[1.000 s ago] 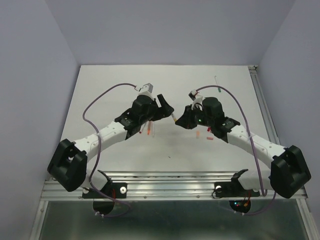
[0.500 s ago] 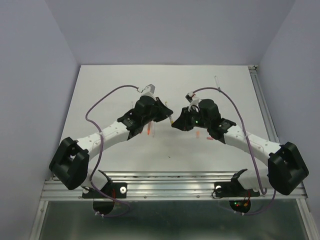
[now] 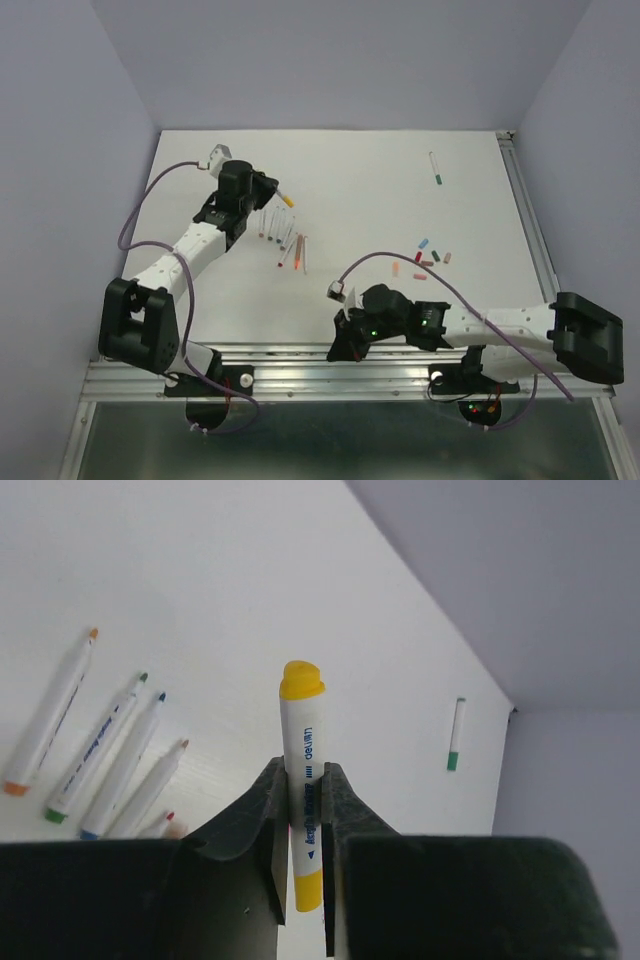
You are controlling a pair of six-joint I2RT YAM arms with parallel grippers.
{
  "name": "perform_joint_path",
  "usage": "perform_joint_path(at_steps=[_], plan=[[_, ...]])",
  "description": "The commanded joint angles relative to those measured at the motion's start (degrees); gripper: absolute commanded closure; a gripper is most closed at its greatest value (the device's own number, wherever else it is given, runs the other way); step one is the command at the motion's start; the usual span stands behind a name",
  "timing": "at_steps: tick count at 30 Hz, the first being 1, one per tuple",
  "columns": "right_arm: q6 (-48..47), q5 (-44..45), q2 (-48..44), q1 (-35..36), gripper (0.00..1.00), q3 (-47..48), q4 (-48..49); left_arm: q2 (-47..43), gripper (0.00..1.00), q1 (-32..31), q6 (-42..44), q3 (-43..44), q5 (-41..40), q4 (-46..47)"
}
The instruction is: Open the pen caps
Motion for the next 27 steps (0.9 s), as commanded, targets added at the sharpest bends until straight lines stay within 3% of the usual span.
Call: perform_joint_path(at_steps=[1, 6, 8, 9, 11, 12, 15, 18, 23, 27], plan=[[4.1, 4.9, -3.4, 2.1, 0.99, 0.1, 0.3, -2.9, 1.00, 1.3, 0.8, 3.2, -1.5, 3.8], [1.8, 22.8, -3.4, 1.9, 0.96, 7.9, -9.4, -4.5, 1.00, 1.3, 2.3, 0.7, 4.3, 4.0], [-0.3, 30.2, -1.6, 1.7, 0.77, 11.0, -14.3, -5.6, 1.00, 0.9, 2.2, -2.0, 7.7, 5.1], [-1.2, 31.9, -1.0, 1.6, 0.60, 14.2, -15.0, -5.8, 1.00, 0.8, 1.9, -2.8, 8.7, 5.2], [-4.0, 35.2, 0.5, 1.2, 0.50, 16.7, -15.2, -7.1, 1.00, -0.6, 1.2, -5.1, 10.1, 6.2], [-5.4, 36.3, 1.9, 0.9, 0.34, 19.4, -15.1, -7.7, 1.00, -1.3, 0.8, -5.8, 10.2, 6.4], [-7.8, 38.6, 4.0, -1.5, 0.15, 22.5, -13.5, -9.4, 1.00, -4.0, 0.0, -7.6, 10.1, 6.2], [-10.9, 36.0, 7.1, -5.3, 0.10, 26.4, -12.4, -11.1, 1.00, -6.5, -0.6, -8.8, 10.0, 6.3], [-11.8, 33.2, 12.2, -10.5, 0.09, 31.8, -13.3, -12.8, 1.00, -9.2, -1.0, -9.6, 7.7, 6.3], [-13.8, 32.5, 15.0, -11.9, 0.16, 35.6, -12.7, -12.0, 1.00, -10.0, -1.0, -9.2, 8.7, 6.3]])
